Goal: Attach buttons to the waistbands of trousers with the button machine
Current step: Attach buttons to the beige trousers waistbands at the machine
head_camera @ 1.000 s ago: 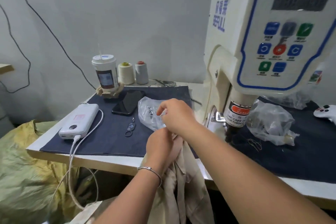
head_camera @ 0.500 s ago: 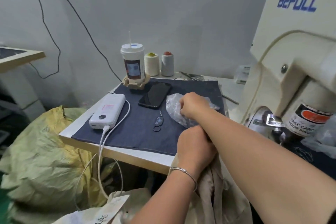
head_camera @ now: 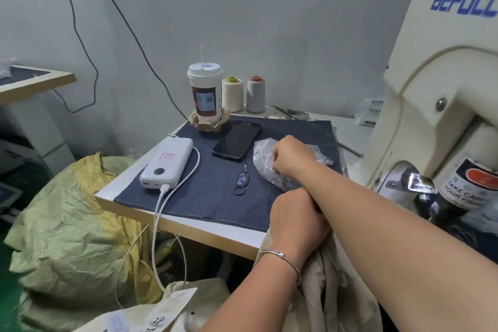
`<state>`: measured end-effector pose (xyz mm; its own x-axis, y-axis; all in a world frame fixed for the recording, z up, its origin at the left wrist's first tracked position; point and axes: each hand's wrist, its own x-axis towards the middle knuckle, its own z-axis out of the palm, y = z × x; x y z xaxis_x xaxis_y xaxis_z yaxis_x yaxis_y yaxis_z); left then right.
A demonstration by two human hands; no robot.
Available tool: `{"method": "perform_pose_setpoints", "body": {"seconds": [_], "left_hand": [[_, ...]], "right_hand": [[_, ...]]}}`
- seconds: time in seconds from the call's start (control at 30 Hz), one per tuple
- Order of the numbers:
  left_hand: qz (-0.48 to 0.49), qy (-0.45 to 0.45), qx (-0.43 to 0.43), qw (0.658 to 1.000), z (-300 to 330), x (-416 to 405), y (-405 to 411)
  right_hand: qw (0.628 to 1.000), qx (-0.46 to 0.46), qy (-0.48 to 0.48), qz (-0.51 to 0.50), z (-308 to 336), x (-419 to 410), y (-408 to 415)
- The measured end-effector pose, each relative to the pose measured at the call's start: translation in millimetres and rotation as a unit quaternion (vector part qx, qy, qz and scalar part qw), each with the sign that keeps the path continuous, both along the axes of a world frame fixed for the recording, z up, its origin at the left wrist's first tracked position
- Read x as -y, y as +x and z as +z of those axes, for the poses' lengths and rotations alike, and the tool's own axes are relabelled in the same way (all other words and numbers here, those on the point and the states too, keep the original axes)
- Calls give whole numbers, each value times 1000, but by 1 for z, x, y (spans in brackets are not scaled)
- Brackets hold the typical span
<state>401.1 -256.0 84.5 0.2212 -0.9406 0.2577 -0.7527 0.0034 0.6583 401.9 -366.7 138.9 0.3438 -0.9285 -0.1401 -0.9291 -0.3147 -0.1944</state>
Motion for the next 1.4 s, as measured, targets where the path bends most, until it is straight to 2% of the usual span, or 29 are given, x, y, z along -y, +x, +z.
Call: {"method": "perform_pose_setpoints", "body": {"seconds": [0.47,0.97,1.13,1.4], "left_hand": [[5,22,-20,1000,2,0,-1],[8,23,-4,1000,1,2,-2],[13,26,-6,1000,-1,2,-1],[10,20,10,1000,-2,2,-2]], "right_hand": [[1000,21,-9,12,-6,4,4],[998,38,-27,30,-11,7,1],[1000,23,2,19,-6,7,1],[1000,8,-24,8,-4,3,-1]]}}
